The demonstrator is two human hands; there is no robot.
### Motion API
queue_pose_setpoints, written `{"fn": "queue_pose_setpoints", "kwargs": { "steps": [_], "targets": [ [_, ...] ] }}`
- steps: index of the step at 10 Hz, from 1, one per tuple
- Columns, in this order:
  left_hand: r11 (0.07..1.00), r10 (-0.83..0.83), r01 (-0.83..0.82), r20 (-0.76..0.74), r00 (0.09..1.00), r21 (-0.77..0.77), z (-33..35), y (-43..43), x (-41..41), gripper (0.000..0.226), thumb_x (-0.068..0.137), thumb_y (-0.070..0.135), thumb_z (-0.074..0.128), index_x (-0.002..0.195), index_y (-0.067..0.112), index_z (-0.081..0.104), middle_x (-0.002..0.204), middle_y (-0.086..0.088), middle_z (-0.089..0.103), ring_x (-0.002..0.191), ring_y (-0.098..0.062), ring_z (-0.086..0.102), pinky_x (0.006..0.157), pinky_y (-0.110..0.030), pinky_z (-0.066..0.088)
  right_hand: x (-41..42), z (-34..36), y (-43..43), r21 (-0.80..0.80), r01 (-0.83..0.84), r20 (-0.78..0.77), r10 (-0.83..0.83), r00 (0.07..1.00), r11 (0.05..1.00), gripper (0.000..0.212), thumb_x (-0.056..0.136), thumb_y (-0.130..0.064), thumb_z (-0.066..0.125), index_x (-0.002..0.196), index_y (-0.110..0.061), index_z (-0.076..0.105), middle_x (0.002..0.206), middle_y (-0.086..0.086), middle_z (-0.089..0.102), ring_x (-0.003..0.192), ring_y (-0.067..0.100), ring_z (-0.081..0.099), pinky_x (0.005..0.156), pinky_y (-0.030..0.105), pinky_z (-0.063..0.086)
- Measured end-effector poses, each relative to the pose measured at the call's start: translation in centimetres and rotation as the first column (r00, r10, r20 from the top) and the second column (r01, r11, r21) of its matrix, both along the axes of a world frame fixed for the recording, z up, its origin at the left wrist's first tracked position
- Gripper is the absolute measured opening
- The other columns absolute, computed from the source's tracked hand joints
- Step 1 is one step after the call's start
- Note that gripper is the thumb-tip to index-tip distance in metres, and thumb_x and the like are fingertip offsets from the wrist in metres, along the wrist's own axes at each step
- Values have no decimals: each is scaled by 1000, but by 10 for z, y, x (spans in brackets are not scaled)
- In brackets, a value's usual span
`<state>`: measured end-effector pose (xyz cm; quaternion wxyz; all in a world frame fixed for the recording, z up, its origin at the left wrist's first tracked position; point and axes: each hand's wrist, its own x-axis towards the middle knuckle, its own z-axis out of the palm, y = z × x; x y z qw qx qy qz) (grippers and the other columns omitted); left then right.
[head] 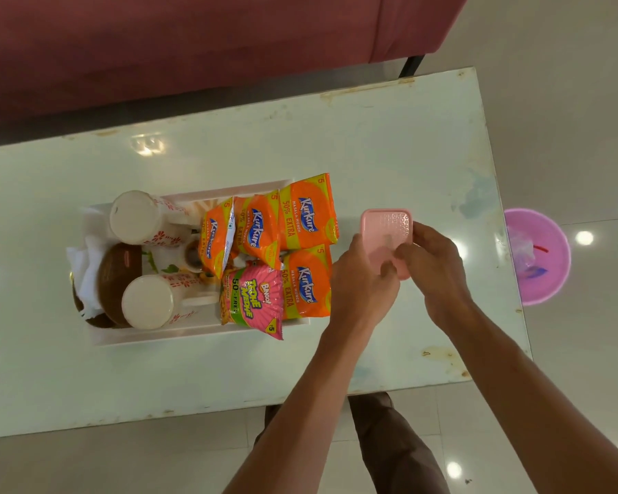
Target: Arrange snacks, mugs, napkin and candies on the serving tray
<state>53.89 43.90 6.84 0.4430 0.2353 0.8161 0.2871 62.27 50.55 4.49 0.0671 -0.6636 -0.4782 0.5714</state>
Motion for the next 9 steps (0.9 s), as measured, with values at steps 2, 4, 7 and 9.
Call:
{"fn": "queue_pose_setpoints", "kwargs": {
  "steps": [2, 4, 7, 9],
  "targets": [
    [999, 13, -13, 10, 1000, -42, -7, 5, -6, 49, 92, 6, 56, 140, 13, 49, 132, -6, 65, 115, -23, 64, 89, -34, 58, 1, -4, 4, -25, -56, -30, 55, 998, 998, 67, 68, 2, 51, 125, -29, 66, 109, -14, 72, 106, 11, 65, 81, 31, 56],
    [998, 40, -38, 44, 998, -48, -13, 7, -8, 45, 97, 8, 54, 142, 16, 49, 131, -5, 65, 107, -17, 63, 82, -29, 57, 4, -6, 3, -46, -92, -56, 89, 994, 995, 74, 67, 5, 46, 132, -27, 60, 122, -10, 68, 118, 13, 60, 94, 39, 54],
    [983, 179, -184, 212, 961, 5, -5, -2, -18, 55, 96, -3, 39, 146, 20, 48, 146, -2, 55, 133, -19, 51, 104, -30, 44, 13, -9, 8, -57, -105, -68, 101, 993, 993, 82, 73, 16, 43, 146, -21, 46, 142, -8, 55, 132, 10, 50, 105, 43, 48],
    [928, 286, -356, 397, 872, 114, 21, -20, -32, 68, 90, -20, 31, 151, 8, 38, 154, -8, 45, 141, -18, 45, 118, -34, 35, 18, 1, -2, 102, -186, 7, 187, 982, 977, 80, 78, 15, 50, 150, -18, 40, 151, -3, 47, 139, 12, 43, 101, 22, 40]
  ]
}}
